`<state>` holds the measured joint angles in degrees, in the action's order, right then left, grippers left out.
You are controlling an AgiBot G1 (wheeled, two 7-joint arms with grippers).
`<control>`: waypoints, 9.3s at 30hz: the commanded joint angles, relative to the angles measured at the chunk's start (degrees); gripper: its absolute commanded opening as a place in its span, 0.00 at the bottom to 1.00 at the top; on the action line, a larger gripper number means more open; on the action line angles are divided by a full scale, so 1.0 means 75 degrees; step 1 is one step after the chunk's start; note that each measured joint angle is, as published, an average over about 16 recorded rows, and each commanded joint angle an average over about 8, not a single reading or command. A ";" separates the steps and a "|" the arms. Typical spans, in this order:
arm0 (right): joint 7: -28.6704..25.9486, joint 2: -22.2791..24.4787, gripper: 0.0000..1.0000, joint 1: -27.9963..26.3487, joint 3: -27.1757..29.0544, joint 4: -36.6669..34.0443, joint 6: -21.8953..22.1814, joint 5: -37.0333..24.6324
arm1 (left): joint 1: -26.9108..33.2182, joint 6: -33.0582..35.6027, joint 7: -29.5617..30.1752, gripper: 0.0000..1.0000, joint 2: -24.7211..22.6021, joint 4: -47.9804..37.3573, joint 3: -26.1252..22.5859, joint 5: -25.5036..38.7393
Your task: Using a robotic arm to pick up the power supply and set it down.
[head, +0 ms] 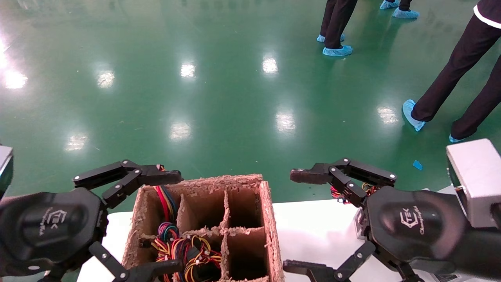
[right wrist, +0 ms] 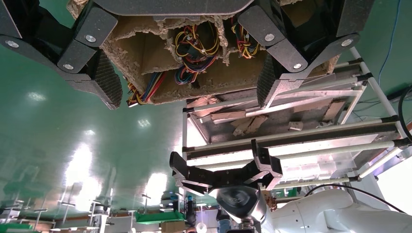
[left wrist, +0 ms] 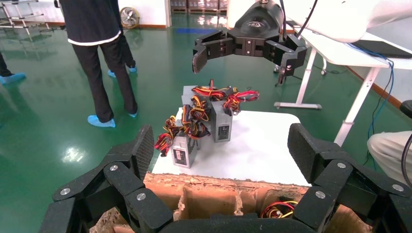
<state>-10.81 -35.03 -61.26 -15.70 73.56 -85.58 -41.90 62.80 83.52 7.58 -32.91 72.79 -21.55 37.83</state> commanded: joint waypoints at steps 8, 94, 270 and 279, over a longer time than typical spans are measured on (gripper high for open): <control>0.0000 0.0000 1.00 0.0000 0.0000 0.0000 0.0000 0.0000 | 0.0000 0.0000 0.0000 1.00 0.0000 0.0000 0.0000 0.0000; -0.0513 -0.3833 0.00 -0.0477 -0.3212 -0.0734 -0.0082 -0.3223 | 0.0003 0.0001 -0.0003 0.00 0.0001 -0.0003 -0.0005 -0.0002; 0.0875 0.0488 0.00 0.9003 0.6010 0.0078 0.4619 0.0742 | 0.0006 -0.0004 -0.0009 0.00 0.0005 -0.0003 -0.0017 -0.0010; 0.0972 0.0453 0.00 0.9263 0.6372 -0.0028 0.4770 0.0716 | 0.0006 -0.0004 -0.0009 0.00 0.0005 -0.0003 -0.0018 -0.0011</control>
<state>-3.50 -31.64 8.04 31.96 73.29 -49.88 -36.49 62.85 83.49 7.51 -32.87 72.76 -21.68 37.75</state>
